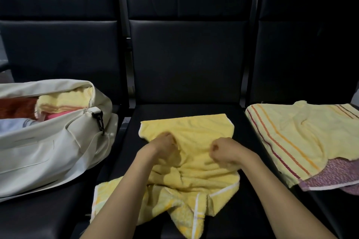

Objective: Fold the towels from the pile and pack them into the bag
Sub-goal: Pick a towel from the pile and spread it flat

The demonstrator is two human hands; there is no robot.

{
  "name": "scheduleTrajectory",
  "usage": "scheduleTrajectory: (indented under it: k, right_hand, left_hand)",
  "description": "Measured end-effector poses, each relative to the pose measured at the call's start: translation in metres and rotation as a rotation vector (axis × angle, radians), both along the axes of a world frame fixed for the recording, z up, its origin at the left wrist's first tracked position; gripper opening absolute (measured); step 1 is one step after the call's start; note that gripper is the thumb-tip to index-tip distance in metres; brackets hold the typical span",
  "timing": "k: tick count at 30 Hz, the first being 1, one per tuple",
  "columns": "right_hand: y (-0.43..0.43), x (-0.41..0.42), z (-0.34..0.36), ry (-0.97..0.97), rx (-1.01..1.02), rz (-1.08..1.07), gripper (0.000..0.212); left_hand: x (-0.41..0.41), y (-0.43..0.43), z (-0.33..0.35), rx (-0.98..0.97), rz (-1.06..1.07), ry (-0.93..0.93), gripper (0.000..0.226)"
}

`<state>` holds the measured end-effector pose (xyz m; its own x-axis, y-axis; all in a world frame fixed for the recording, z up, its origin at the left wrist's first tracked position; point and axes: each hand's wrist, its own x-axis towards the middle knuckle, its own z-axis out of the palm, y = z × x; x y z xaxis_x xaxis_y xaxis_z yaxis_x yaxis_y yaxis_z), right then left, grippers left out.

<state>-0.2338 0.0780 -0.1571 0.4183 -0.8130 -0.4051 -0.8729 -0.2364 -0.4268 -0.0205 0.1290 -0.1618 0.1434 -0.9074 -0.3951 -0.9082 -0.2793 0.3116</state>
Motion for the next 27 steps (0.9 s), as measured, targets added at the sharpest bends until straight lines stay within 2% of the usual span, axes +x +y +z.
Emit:
scheduleTrajectory:
  k: [2,3,6,8,11,14,15,17,19,22,24,25,27]
  right_hand:
    - [-0.003,0.003,-0.003,-0.073,-0.065,0.015,0.058]
    - [-0.002,0.005,-0.005,-0.107,-0.113,0.024,0.065]
    - [0.004,0.004,-0.011,-0.142,-0.262,0.016,0.06]
    - [0.012,0.002,-0.009,-0.161,-0.28,0.05,0.046]
    - [0.031,0.001,0.005,-0.286,-0.145,0.206,0.021]
    - [0.051,-0.005,0.007,-0.248,0.043,0.388,0.034]
    - [0.055,-0.007,0.004,-0.191,0.045,0.449,0.037]
    - [0.06,-0.009,-0.008,-0.106,-0.074,0.526,0.025]
    - [0.058,-0.011,-0.013,-0.016,-0.303,0.442,0.011]
    - [0.041,-0.026,-0.021,0.164,-0.686,0.147,0.014]
    - [0.032,-0.04,-0.027,0.211,-0.728,0.008,0.017]
    - [0.031,-0.044,-0.03,0.162,-0.701,-0.023,0.019]
    - [0.038,-0.042,-0.026,-0.071,-0.617,-0.022,0.017]
  left_hand:
    - [0.0,0.0,-0.009,-0.12,0.045,0.041,0.062]
    - [0.001,0.0,-0.011,-0.207,0.093,0.039,0.065]
    - [0.006,0.0,0.0,-0.406,0.185,0.143,0.067]
    - [0.007,0.006,0.015,-0.459,0.125,0.192,0.056]
    - [0.0,0.027,0.029,-0.333,-0.07,0.189,0.032]
    - [-0.004,0.052,0.031,-0.078,-0.206,0.172,0.026]
    - [-0.002,0.058,0.03,-0.038,-0.219,0.171,0.025]
    - [0.006,0.07,0.028,-0.07,-0.181,0.22,0.023]
    - [0.013,0.08,0.029,-0.177,-0.114,0.285,0.027]
    - [0.017,0.09,0.032,-0.25,-0.146,0.365,0.036]
    - [0.013,0.096,0.033,-0.204,-0.231,0.335,0.04]
    - [0.01,0.097,0.031,-0.157,-0.28,0.276,0.045]
    - [0.002,0.097,0.023,-0.058,-0.347,0.138,0.055]
